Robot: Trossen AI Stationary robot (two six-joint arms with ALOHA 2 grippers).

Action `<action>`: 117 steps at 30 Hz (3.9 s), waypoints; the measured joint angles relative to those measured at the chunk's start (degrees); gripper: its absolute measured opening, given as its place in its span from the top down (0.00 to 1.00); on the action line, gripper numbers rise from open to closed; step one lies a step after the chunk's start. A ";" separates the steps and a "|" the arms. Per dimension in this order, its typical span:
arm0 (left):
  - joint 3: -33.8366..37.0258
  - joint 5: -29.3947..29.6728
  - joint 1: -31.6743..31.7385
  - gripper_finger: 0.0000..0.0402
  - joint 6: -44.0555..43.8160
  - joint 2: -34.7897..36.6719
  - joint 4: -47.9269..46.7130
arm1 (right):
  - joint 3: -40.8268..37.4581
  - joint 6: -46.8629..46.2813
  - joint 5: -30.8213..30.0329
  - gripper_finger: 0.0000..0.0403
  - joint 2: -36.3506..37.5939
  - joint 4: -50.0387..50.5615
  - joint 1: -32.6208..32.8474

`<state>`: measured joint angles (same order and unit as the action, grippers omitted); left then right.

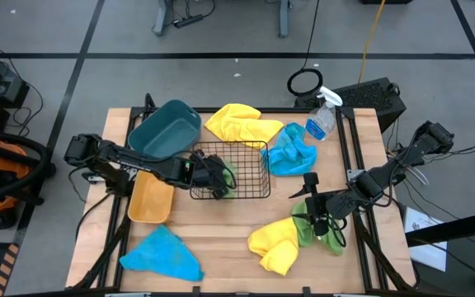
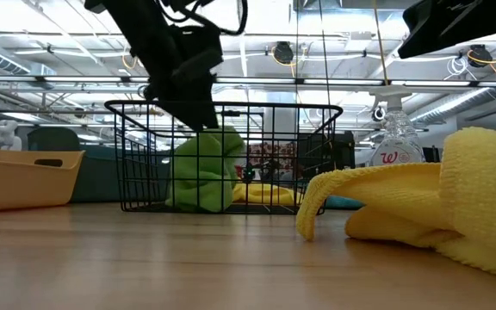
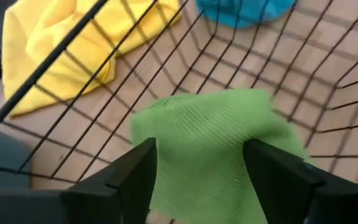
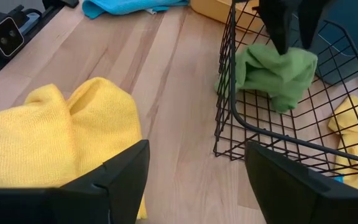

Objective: Sort microfiber towel by color & place in baskets
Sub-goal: Put the left green microfiber towel into the black wire basket, then put the green microfiber towel into the black wire basket

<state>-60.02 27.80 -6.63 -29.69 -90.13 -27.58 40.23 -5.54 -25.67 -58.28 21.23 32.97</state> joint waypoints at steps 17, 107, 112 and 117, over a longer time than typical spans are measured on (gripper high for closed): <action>-2.02 -1.94 -2.30 0.39 0.54 0.02 -2.62 | 0.02 -21.90 12.60 0.37 0.00 15.21 2.16; -2.07 -3.90 -8.70 0.39 27.71 0.00 40.27 | 26.08 -17.33 -50.76 0.94 -14.98 31.50 23.41; -2.07 -3.94 -10.64 0.39 30.68 0.00 46.18 | 20.83 -11.10 -51.92 0.94 -15.04 17.98 21.82; -2.07 -3.97 -12.33 0.39 35.13 0.00 49.62 | 18.88 5.63 -44.96 0.94 -15.04 5.54 18.84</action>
<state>-62.08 23.83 -18.96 5.44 -90.13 22.04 59.11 0.09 -70.63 -73.32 26.77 51.81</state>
